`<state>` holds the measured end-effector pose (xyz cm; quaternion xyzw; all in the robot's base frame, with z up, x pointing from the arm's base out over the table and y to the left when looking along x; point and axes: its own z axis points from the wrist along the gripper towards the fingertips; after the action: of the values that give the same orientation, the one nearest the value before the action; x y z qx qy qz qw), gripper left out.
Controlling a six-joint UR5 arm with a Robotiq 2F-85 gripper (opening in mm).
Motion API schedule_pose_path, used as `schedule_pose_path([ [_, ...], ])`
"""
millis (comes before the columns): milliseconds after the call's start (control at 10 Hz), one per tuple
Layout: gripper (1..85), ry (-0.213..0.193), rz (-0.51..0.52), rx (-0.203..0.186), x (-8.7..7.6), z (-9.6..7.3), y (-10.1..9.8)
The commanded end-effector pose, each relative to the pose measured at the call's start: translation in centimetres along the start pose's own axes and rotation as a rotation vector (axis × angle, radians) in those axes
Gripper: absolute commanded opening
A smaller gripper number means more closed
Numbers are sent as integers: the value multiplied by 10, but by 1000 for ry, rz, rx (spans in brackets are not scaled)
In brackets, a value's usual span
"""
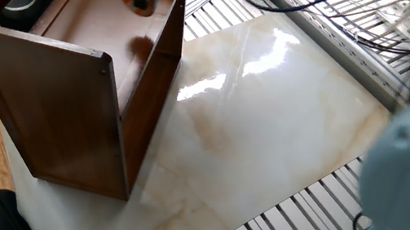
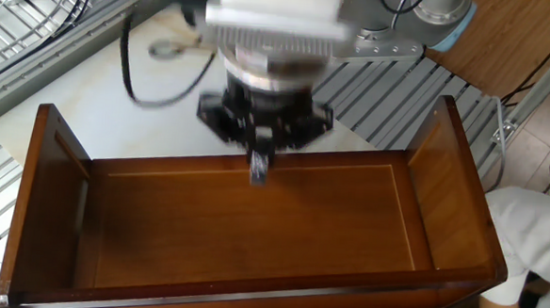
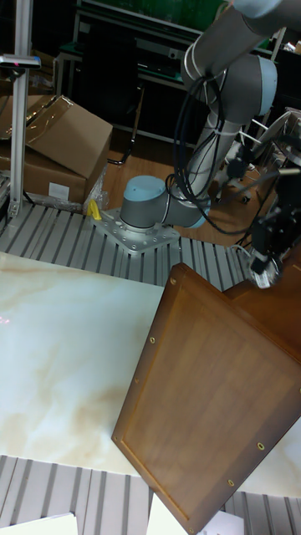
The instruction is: Take the object down from the shelf
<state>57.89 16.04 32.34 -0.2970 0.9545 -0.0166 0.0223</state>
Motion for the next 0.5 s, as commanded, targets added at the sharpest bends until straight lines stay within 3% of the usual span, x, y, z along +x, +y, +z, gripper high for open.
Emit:
schedule_pose_path([
  [0,13,-7,50,0,16,-7,-2],
  [100,13,-8,20,6,24,-1,-11],
  [300,13,-24,-62,32,76,17,-50],
  [400,13,-48,-86,43,88,26,-62],
])
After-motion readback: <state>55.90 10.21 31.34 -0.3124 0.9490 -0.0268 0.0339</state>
